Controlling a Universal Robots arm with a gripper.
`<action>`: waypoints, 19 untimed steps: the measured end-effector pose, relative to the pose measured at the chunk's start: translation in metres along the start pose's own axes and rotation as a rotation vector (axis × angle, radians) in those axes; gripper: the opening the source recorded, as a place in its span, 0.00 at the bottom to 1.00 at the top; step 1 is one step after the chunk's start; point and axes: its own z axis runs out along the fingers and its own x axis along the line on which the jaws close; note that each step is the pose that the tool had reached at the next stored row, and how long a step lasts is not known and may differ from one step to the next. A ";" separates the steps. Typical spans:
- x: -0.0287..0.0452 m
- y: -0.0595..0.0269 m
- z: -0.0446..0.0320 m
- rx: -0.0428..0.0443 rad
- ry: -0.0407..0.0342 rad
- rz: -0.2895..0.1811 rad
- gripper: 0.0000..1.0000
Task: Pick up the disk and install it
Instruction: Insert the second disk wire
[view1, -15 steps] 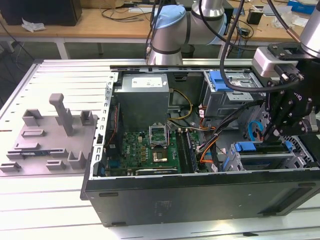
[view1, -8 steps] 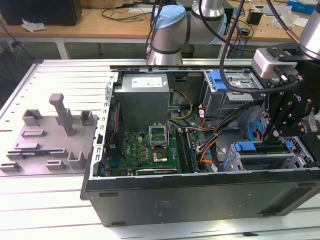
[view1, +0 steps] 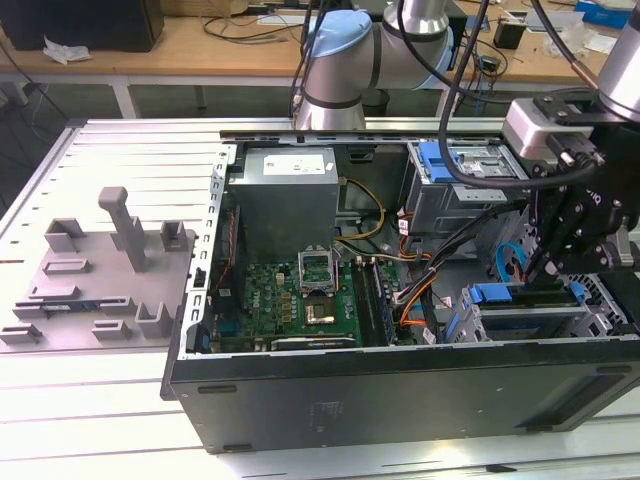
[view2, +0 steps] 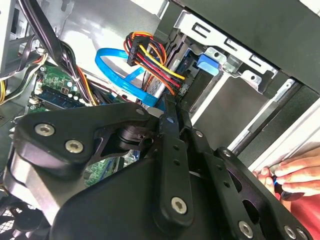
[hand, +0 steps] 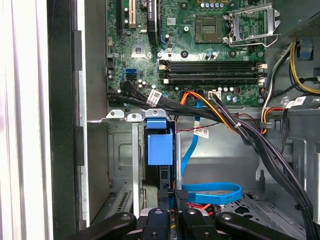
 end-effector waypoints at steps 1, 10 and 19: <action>0.0000 0.0000 0.0002 0.0000 0.0000 0.000 0.16; 0.0000 0.0000 0.0029 0.0000 0.0000 0.000 0.16; 0.0008 0.0000 0.0051 0.0000 0.0001 0.000 0.16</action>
